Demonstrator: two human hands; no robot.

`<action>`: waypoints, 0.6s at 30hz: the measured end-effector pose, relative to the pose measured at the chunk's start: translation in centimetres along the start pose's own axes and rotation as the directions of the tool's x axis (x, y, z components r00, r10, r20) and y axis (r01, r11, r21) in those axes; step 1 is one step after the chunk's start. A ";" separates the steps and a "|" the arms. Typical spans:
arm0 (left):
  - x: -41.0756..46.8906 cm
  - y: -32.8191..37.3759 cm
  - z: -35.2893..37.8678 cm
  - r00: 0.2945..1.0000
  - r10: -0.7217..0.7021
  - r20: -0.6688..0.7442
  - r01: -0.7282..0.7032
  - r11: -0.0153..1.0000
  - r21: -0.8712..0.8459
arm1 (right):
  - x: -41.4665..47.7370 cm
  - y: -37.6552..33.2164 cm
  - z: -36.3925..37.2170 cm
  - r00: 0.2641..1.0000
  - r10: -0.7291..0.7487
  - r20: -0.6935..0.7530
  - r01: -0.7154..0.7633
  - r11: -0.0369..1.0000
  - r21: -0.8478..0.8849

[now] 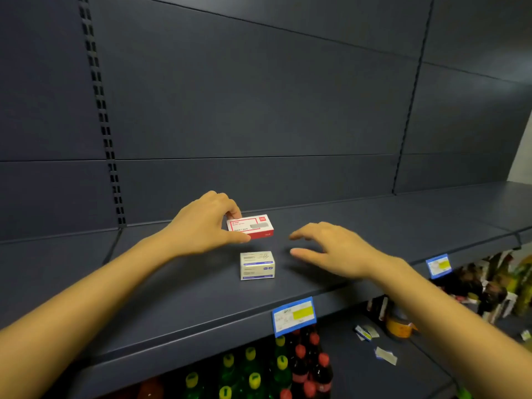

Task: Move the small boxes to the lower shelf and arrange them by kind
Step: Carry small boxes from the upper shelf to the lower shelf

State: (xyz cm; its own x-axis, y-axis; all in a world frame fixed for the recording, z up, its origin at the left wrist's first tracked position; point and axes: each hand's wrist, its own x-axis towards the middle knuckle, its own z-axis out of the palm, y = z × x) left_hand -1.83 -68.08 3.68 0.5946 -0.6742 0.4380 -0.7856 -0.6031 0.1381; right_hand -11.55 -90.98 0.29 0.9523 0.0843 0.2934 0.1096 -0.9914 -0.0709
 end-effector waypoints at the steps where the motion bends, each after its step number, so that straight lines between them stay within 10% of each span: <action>1: 0.5 0.6 0.4 1.000 0.003 0.013 -0.003 1.000 0.010 | -0.1 1.2 -0.6 1.000 0.000 0.006 0.000 0.999 -0.040; 18: 10.0 15.2 9.7 0.995 -0.022 0.100 0.022 1.000 0.004 | -4.0 21.3 -5.3 0.998 -0.012 0.069 0.022 0.989 -0.146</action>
State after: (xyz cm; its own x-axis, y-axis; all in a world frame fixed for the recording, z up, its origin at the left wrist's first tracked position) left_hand -6.15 -88.10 1.51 0.6258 -0.6999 0.3443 -0.7719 -0.6191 0.1445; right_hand -14.52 -113.01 2.71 0.9682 0.1028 0.2282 0.0876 -0.9933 0.0758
